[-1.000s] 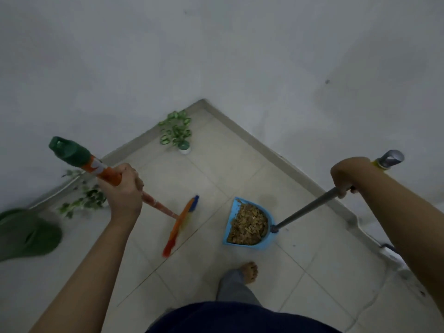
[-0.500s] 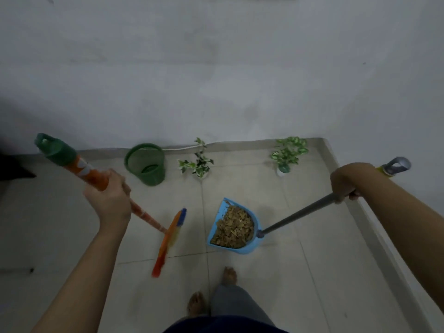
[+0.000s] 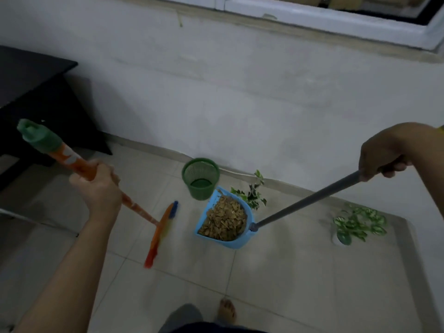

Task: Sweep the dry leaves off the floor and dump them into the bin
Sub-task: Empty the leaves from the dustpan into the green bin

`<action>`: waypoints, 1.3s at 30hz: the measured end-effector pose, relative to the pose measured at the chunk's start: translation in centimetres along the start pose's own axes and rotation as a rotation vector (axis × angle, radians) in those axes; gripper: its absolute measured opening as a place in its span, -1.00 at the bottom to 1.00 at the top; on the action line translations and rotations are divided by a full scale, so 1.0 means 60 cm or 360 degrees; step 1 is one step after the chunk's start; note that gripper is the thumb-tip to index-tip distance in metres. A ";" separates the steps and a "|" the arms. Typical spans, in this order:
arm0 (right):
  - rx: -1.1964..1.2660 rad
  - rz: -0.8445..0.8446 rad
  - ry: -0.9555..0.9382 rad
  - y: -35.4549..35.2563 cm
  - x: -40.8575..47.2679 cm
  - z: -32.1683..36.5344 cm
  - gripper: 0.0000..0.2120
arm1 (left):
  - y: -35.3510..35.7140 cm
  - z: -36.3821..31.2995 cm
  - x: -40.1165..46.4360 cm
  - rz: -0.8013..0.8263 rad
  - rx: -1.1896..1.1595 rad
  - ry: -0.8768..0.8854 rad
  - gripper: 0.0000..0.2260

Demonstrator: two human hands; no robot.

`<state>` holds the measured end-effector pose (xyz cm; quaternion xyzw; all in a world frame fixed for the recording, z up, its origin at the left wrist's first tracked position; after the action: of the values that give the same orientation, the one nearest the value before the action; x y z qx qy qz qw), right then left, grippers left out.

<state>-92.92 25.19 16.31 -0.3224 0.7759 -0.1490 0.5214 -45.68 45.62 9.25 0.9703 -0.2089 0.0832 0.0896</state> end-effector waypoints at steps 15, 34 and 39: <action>0.0007 -0.0092 0.0076 -0.261 0.072 0.216 -0.87 | 0.161 0.116 0.308 0.0188 -0.0151 0.0046 -0.63; 0.0324 -0.0052 0.0502 -0.334 0.036 0.472 -0.82 | 0.194 0.338 0.620 0.1016 -0.0005 -0.0240 -0.58; 0.0120 -0.0177 0.0497 -0.350 0.002 0.526 -0.86 | 0.199 0.358 0.642 0.1089 0.0021 -0.0293 -0.55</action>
<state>-57.13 12.70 15.16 -0.3179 0.8223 -0.2548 0.3973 -13.42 15.38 -2.23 0.8482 -0.5284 0.0220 0.0310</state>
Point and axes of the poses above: each hand's wrist, its own x-axis towards the middle knuckle, its own y-axis out of the palm, z = x × y, the point moved 7 cm from there along x, towards the middle knuckle, and after that the axes turned 2 degrees about y, right-handed, at the moved point
